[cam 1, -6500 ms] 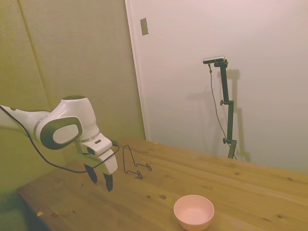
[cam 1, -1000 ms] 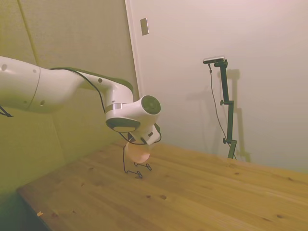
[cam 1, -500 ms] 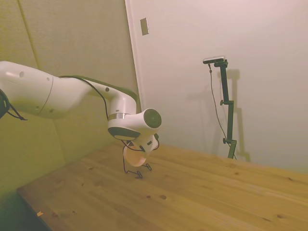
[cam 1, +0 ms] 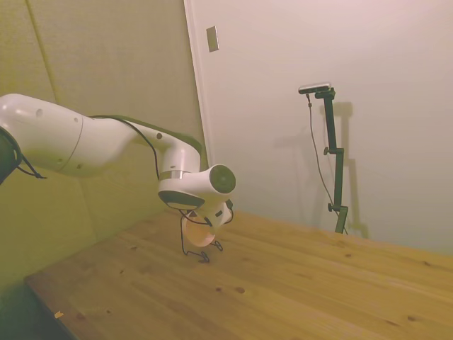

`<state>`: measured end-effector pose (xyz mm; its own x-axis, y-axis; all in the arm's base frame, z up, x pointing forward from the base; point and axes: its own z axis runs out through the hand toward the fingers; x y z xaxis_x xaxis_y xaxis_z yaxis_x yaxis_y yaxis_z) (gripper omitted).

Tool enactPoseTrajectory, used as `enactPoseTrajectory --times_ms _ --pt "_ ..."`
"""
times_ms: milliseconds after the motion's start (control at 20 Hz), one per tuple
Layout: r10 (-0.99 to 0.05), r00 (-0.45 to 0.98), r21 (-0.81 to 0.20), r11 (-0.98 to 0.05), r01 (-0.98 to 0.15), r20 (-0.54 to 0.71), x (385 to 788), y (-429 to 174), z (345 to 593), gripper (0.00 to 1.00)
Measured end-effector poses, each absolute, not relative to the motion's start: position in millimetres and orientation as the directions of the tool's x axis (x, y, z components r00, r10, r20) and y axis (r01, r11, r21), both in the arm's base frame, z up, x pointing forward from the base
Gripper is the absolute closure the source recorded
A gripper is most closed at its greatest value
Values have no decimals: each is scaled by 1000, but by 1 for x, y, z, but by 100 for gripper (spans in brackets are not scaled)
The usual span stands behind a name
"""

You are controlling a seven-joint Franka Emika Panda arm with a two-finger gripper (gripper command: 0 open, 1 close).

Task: Load the bowl

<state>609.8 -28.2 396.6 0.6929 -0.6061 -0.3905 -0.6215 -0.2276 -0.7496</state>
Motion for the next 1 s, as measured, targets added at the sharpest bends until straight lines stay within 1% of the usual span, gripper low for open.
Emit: enactPoseTrajectory --times_ms 450,500,1000 --pt "-608 683 -738 -224 -636 -404 612 -28 382 100" --pt "-609 682 -738 -222 -637 -405 612 -29 381 0" --pt "-599 703 -756 -234 -611 -383 612 -27 385 0"
